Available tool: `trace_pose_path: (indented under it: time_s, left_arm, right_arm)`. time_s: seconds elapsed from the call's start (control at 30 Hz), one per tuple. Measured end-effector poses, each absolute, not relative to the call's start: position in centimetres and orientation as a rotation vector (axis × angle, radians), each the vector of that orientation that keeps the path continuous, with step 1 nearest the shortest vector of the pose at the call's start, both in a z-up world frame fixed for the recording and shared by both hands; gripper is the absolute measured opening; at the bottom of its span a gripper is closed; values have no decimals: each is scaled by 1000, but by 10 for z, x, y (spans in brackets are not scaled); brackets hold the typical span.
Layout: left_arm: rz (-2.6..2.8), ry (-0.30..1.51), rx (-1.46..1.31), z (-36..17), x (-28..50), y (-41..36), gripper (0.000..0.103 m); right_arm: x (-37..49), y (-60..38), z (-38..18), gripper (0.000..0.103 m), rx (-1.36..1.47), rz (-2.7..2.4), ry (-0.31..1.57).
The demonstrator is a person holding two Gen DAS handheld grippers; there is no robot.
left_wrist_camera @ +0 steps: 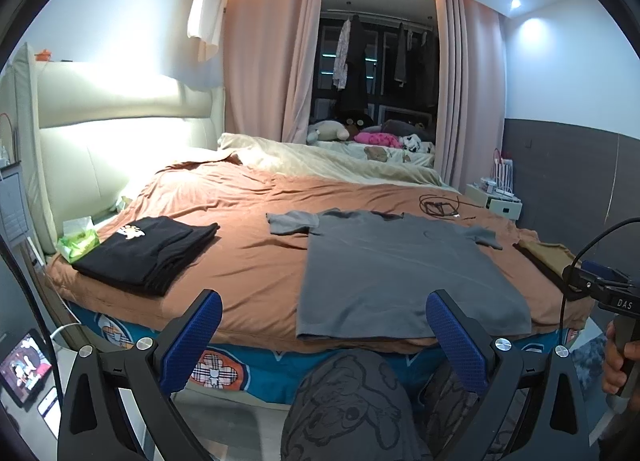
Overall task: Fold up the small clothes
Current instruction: 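Move the left tool toward the grey T-shirt's sleeve and side edge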
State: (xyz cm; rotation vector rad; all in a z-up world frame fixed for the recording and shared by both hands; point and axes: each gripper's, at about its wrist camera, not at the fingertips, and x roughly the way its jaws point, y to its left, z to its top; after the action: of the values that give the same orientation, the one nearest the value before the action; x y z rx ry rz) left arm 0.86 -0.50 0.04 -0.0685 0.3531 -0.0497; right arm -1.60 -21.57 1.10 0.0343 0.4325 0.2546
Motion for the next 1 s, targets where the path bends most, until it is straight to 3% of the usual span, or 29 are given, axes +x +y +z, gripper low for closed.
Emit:
trace_pose_path:
  time_s: [1.0]
  left_arm:
    - [-44,490,-120,-15,165,31,102]
  right_arm:
    - [124,-186,19,103,25,258,560]
